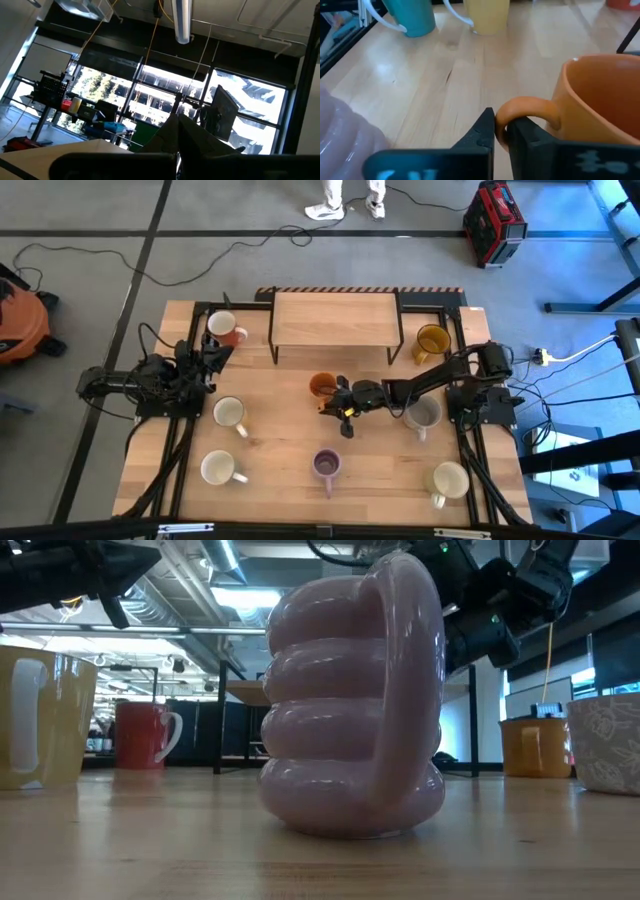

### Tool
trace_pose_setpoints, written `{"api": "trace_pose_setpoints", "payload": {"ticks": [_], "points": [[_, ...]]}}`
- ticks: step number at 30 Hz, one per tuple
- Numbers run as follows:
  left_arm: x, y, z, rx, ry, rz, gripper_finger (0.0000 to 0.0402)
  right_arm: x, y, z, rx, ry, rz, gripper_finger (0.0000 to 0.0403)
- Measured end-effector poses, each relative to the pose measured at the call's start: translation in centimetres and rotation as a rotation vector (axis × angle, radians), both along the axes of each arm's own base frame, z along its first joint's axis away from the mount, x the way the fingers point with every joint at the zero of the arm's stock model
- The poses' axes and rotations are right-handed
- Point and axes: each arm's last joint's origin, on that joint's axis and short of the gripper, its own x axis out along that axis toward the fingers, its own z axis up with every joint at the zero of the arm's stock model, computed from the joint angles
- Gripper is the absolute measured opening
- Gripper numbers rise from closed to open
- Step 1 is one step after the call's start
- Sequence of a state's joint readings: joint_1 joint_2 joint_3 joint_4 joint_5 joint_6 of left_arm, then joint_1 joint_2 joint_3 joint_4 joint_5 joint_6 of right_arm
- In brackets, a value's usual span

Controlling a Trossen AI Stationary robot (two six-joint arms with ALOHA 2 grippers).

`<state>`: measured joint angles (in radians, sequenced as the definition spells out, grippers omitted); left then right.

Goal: Place coffee mugs
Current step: Put the orange mug on the shelf

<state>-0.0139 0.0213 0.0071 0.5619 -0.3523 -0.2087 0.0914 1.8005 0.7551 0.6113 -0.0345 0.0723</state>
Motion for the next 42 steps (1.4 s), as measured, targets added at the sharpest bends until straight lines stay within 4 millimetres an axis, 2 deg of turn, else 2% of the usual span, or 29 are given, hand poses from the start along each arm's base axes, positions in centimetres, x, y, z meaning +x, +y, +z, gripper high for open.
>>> {"api": "trace_pose_setpoints", "payload": {"ticks": [12,20,24,31,42], "points": [[0.0,0.1,-0.1,-0.025,0.006,0.048,0.0000,-2.4,-0.2,5.7,-0.089,-0.041,0.052,0.0011],[0.0,0.2,-0.1,-0.024,0.006,0.050,0.0000,-5.3,-1.3,11.0,-0.087,-0.149,0.019,0.0011],[0.0,0.2,-0.1,-0.024,0.006,0.050,0.0000,-7.2,-2.8,13.2,-0.093,-0.189,-0.032,0.0011],[0.0,0.2,0.0,-0.023,0.004,0.052,0.0000,-9.4,-6.4,15.4,-0.121,-0.255,-0.082,0.0013],[-0.1,0.2,0.0,-0.028,-0.001,0.059,0.0000,-11.5,-12.6,15.1,-0.120,-0.213,-0.125,0.0010]]}}
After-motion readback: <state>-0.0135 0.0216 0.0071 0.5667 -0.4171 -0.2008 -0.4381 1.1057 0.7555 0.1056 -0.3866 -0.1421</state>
